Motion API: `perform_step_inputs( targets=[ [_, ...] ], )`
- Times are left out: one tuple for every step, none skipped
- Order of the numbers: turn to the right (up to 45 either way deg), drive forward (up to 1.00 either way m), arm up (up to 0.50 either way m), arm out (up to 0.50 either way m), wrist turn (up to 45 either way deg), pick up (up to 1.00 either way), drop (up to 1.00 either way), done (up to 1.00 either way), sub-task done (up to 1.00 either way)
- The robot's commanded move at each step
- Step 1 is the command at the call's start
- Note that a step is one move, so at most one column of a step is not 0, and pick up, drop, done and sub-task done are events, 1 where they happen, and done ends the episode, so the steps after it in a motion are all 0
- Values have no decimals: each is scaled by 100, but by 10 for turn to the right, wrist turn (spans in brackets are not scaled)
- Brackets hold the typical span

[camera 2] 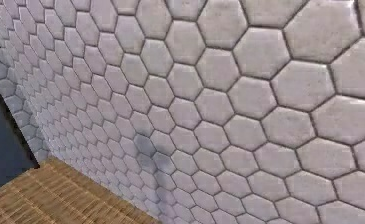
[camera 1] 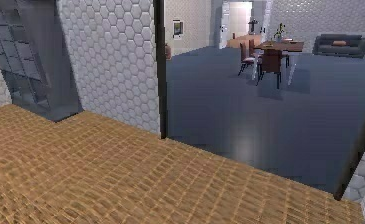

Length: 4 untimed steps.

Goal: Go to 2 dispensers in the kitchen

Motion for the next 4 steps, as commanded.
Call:
perform_step_inputs(
  targets=[
    [-120, 0, 0, 0, 0, 0, 0, 0, 0],
    [-30, 0, 0, 0, 0, 0, 0, 0, 0],
    [0, 20, 0, 0, 0, 0, 0, 0, 0],
    [-450, 0, 0, 0, 0, 0, 0, 0, 0]
  ],
)
